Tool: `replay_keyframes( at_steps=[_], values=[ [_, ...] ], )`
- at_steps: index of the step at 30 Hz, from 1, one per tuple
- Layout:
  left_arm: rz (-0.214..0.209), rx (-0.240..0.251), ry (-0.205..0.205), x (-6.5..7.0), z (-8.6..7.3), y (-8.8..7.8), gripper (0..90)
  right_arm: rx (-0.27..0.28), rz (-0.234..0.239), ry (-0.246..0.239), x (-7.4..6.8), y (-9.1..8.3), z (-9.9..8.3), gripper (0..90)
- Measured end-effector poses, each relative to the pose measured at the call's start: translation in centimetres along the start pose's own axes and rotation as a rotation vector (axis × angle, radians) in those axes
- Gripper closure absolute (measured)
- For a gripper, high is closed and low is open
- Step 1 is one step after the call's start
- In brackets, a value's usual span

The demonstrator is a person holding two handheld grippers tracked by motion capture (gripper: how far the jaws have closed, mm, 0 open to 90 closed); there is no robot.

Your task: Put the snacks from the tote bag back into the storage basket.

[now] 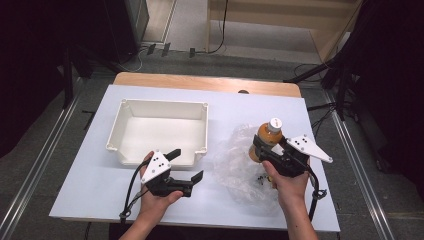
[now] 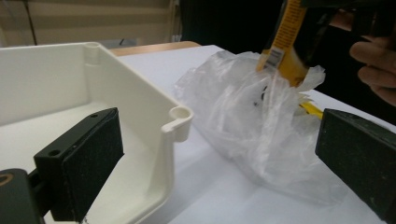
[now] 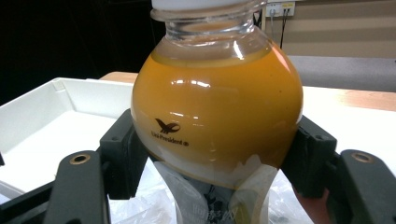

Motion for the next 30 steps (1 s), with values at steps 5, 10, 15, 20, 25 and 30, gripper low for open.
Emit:
replay_keyframes(
  at_steps=[5, 10, 15, 20, 25, 30],
  values=[
    [0.026, 0.0, -0.017, -1.5, -0.4, -1.2, 0.8, -0.005, 0.004, 0.004, 0.0, 0.1, 0.2, 33.2],
    [0.053, 0.011, -0.03, -2.6, -0.2, -2.2, 0.8, -0.008, 0.01, 0.003, -0.2, 0.3, 0.5, 33.2],
    [0.086, 0.015, -0.047, -4.3, -0.6, -3.8, 0.9, -0.004, 0.016, -0.006, -0.6, 0.7, 1.2, 33.2],
    [0.109, 0.018, -0.059, -5.3, -0.9, -4.8, 0.9, -0.004, 0.015, -0.008, -0.8, 1.0, 1.6, 33.2],
    [0.137, 0.025, -0.058, -6.3, -1.1, -6.1, 0.9, -0.003, 0.022, -0.004, -1.2, 1.6, 1.9, 33.2],
    [0.156, 0.029, -0.057, -7.0, -1.3, -7.2, 0.9, -0.008, 0.031, -0.002, -1.6, 2.1, 2.0, 33.2]
  ],
)
Point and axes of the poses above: each handheld gripper's, and its own axes: y roughly forward along the jaws, z roughly out of its top, x roughly to its right, the point moved 7 cm from there along y, roughly forward along the jaws, and after that the axes turned 2 degrees about z, right-handed, at the moved point
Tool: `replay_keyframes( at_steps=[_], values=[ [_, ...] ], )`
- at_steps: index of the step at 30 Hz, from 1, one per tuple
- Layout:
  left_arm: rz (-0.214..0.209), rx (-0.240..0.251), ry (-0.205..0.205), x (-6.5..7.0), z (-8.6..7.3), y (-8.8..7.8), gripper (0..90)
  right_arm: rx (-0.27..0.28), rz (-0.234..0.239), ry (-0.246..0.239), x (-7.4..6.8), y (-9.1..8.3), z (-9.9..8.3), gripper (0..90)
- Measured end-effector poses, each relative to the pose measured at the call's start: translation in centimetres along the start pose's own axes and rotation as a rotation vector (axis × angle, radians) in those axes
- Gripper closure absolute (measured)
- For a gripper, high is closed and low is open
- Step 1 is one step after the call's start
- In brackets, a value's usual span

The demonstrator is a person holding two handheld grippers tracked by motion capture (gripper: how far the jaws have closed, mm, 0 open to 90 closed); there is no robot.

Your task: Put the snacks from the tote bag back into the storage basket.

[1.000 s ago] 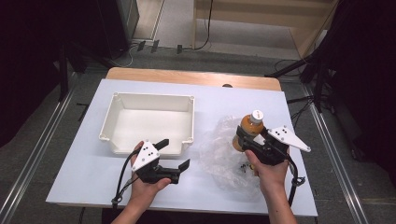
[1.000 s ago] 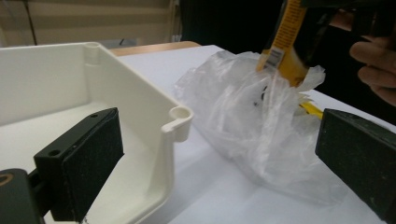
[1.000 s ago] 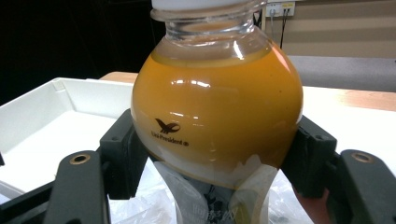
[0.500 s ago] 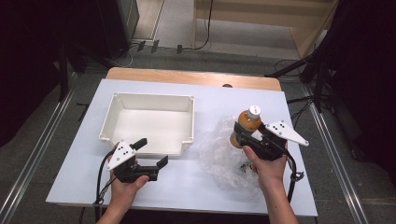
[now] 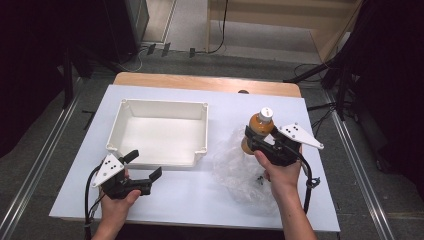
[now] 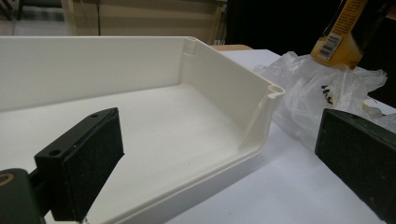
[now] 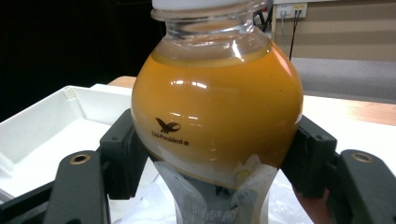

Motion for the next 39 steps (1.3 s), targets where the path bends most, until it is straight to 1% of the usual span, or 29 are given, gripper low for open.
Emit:
replay_keyframes(
  at_steps=[3, 7, 13, 17, 22, 23, 24, 26, 29, 30, 32, 36, 38, 39],
  values=[
    [0.009, 0.0, 0.001, -0.3, -0.1, -0.3, 0.9, 0.0, 0.001, -0.003, -0.2, 0.3, 0.1, 33.2],
    [0.027, -0.011, 0.014, -1.0, -0.5, -1.1, 0.9, 0.005, 0.005, 0.002, -0.5, 0.7, 0.4, 33.2],
    [0.044, -0.007, 0.009, -1.8, -0.7, -2.1, 0.9, 0.003, 0.01, -0.003, -1.0, 1.4, 0.8, 33.2],
    [0.056, -0.009, 0.016, -2.1, -0.9, -2.6, 0.9, 0.003, 0.013, -0.005, -1.3, 1.9, 1.1, 33.2],
    [0.061, -0.003, 0.012, -2.4, -1.0, -3.0, 0.9, 0.003, 0.016, -0.011, -1.5, 2.5, 1.3, 33.2],
    [0.065, -0.007, 0.012, -2.5, -1.0, -3.0, 0.9, 0.0, 0.017, -0.006, -1.6, 2.6, 1.3, 33.2],
    [0.064, -0.007, 0.011, -2.5, -1.1, -3.0, 0.9, -0.002, 0.017, -0.005, -1.7, 2.7, 1.3, 33.2],
    [0.066, -0.014, 0.023, -2.5, -1.2, -2.9, 0.9, -0.005, 0.018, -0.009, -1.8, 3.0, 1.3, 33.2],
    [0.065, -0.013, 0.027, -2.3, -1.2, -2.9, 0.9, -0.007, 0.021, -0.015, -2.0, 3.3, 1.4, 33.2],
    [0.068, -0.014, 0.039, -2.2, -1.3, -2.9, 0.9, -0.008, 0.023, -0.015, -2.1, 3.4, 1.4, 33.2],
    [0.069, -0.019, 0.048, -2.0, -1.4, -2.8, 0.9, -0.009, 0.024, -0.017, -2.3, 3.7, 1.5, 33.2],
    [0.064, -0.018, 0.042, -1.9, -1.6, -2.8, 0.9, -0.014, 0.028, -0.01, -2.7, 4.3, 1.5, 33.2],
    [0.072, -0.019, 0.043, -2.1, -1.6, -2.9, 0.9, -0.015, 0.031, -0.01, -2.8, 4.6, 1.5, 33.2],
    [0.071, -0.015, 0.036, -2.2, -1.6, -2.9, 0.9, -0.017, 0.036, -0.004, -2.9, 4.8, 1.5, 33.2]
  ],
)
Point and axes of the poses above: each handheld gripper's, and its own axes: y roughly forward along the jaws, z roughly out of its top, x roughly to its right, the point moved 7 cm from there along y, roughly forward along the jaws, and after that the axes turned 2 degrees about z, right-handed, at the moved point
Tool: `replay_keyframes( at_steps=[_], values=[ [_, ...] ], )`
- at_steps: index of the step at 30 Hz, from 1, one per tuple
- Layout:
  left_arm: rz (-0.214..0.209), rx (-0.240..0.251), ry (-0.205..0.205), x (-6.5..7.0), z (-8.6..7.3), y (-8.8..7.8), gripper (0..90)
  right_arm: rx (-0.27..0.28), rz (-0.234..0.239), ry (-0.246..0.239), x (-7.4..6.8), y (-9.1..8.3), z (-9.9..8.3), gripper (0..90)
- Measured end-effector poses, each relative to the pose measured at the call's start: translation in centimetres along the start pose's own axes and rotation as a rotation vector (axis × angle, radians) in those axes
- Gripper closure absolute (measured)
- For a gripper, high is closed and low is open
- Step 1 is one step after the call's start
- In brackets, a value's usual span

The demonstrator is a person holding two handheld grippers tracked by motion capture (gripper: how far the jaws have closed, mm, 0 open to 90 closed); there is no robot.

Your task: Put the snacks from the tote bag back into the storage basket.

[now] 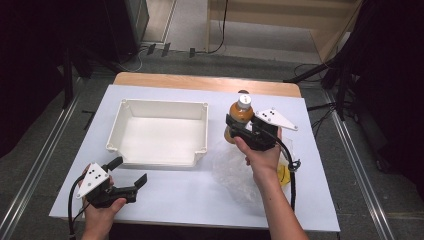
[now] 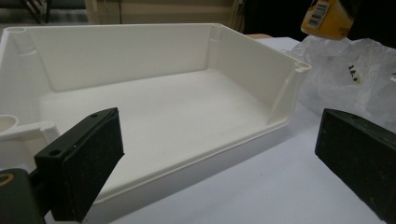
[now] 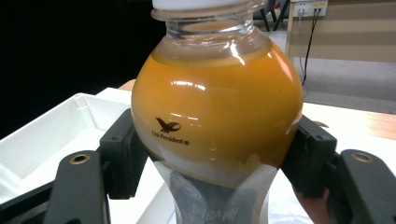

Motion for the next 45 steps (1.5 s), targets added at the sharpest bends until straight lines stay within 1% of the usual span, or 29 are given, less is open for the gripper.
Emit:
replay_keyframes(
  at_steps=[3, 5, 6, 7, 8, 9, 11, 12, 14, 16, 22, 25, 28, 30, 34, 36, 38, 41, 42, 45],
  values=[
    [0.019, -0.001, 0.0, -0.5, -0.1, -0.2, 0.9, -0.002, 0.003, 0.0, -0.1, 0.4, 0.0, 33.2],
    [0.022, -0.001, 0.0, -0.7, -0.1, -0.3, 0.9, -0.003, 0.006, -0.002, -0.1, 0.6, 0.1, 33.2],
    [0.027, -0.004, 0.006, -0.8, -0.2, -0.5, 0.9, 0.001, 0.013, 0.0, -0.2, 0.9, 0.1, 33.2],
    [0.027, -0.004, 0.006, -0.8, -0.2, -0.5, 0.9, 0.001, 0.013, 0.0, -0.2, 0.9, 0.1, 33.2],
    [0.036, -0.007, 0.015, -1.0, -0.3, -0.7, 0.9, 0.001, 0.013, -0.001, -0.2, 1.0, 0.2, 33.2],
    [0.04, -0.005, 0.019, -1.1, -0.4, -1.0, 0.9, -0.001, 0.011, -0.019, -0.4, 1.3, 0.3, 33.1],
    [0.043, 0.002, 0.014, -1.3, -0.3, -1.2, 0.9, -0.006, 0.005, -0.021, -0.5, 1.6, 0.4, 33.2],
    [0.048, 0.01, 0.0, -1.6, -0.2, -1.4, 0.9, -0.004, 0.007, -0.024, -0.5, 1.7, 0.4, 33.2],
    [0.051, 0.013, -0.009, -1.7, -0.1, -1.5, 0.9, -0.003, 0.01, -0.013, -0.6, 2.0, 0.5, 33.1],
    [0.053, 0.008, -0.006, -1.7, -0.2, -1.5, 0.9, -0.005, 0.014, -0.007, -0.8, 2.2, 0.5, 33.2],
    [0.053, 0.003, -0.004, -1.9, -0.3, -1.3, 0.9, -0.016, 0.013, -0.017, -1.2, 3.0, 0.5, 33.1],
    [0.053, 0.008, -0.012, -2.0, -0.2, -1.2, 0.9, -0.02, 0.016, -0.016, -1.5, 3.4, 0.5, 33.1],
    [0.058, 0.001, -0.004, -1.9, -0.4, -1.1, 0.9, -0.02, 0.021, -0.018, -1.9, 3.7, 0.7, 33.1],
    [0.061, 0.002, -0.005, -2.0, -0.3, -1.0, 0.9, -0.019, 0.025, -0.028, -2.1, 3.8, 0.8, 33.1],
    [0.066, 0.0, -0.007, -2.0, -0.4, -1.1, 0.9, -0.008, 0.034, -0.021, -2.7, 4.2, 1.1, 33.0],
    [0.067, 0.001, -0.008, -2.1, -0.4, -1.1, 0.9, -0.011, 0.036, -0.019, -2.9, 4.4, 1.1, 33.1],
    [0.071, 0.002, -0.005, -2.2, -0.4, -1.2, 0.9, -0.011, 0.033, -0.03, -3.0, 4.6, 1.1, 33.0],
    [0.074, 0.003, -0.012, -2.2, -0.4, -1.3, 0.9, -0.011, 0.031, -0.031, -3.1, 4.7, 1.2, 33.0],
    [0.072, 0.006, -0.015, -2.1, -0.3, -1.4, 0.9, -0.011, 0.038, -0.025, -3.3, 4.9, 1.2, 33.0],
    [0.071, 0.003, -0.01, -2.1, -0.4, -1.3, 0.9, -0.013, 0.043, -0.028, -3.7, 5.0, 1.2, 33.0]
  ],
)
Point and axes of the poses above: each handheld gripper's, and its own axes: y roughly forward along the jaws, z roughly out of its top, x roughly to its right, the point moved 7 cm from there along y, roughly forward along the jaws, and after that the axes turned 2 degrees about z, right-handed, at the moved point
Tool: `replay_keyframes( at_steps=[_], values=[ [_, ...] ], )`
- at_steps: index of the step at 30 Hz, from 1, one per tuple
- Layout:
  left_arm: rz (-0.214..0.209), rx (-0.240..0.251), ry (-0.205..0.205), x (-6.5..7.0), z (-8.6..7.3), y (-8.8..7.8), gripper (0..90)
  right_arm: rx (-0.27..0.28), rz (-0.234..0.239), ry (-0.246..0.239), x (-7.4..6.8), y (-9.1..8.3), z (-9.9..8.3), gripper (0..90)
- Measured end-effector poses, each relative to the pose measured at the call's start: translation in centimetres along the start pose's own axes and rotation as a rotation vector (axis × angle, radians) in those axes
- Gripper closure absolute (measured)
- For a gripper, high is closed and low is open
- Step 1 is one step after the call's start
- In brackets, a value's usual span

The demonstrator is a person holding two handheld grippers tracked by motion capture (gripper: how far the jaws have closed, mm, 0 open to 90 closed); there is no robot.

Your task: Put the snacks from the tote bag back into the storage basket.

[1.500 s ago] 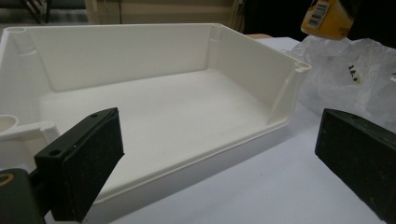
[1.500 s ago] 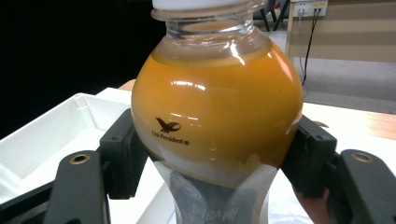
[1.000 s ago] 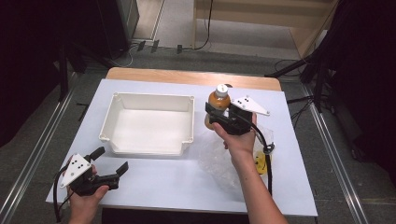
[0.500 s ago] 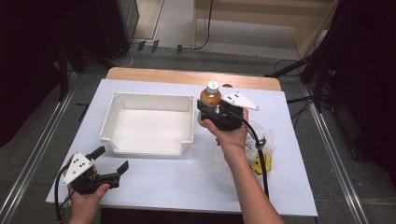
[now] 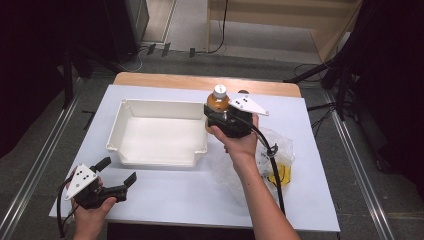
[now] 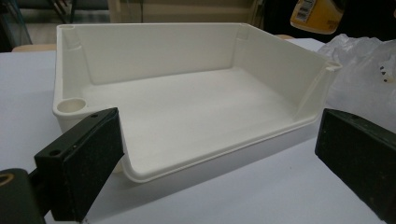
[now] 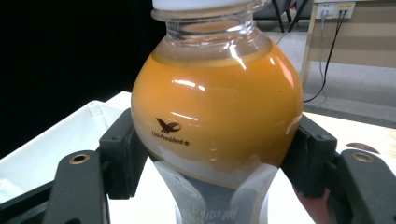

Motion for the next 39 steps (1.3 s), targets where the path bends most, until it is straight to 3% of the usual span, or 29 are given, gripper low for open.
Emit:
replay_keyframes(
  at_steps=[20, 39],
  values=[
    [0.004, -0.002, 0.004, -0.1, -0.2, -0.2, 0.9, -0.016, 0.038, -0.042, -2.4, 1.8, 0.4, 33.0],
    [-0.005, -0.003, -0.006, -0.1, -0.3, -0.1, 0.9, -0.022, 0.071, -0.042, -4.1, 3.4, 0.0, 32.9]
  ],
)
Point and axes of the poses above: each handheld gripper's, and its own axes: y roughly forward along the jaws, z roughly out of its top, x roughly to its right, the point moved 7 cm from there along y, roughly forward along the jaws, and after that the axes turned 2 degrees about z, right-handed, at the moved point
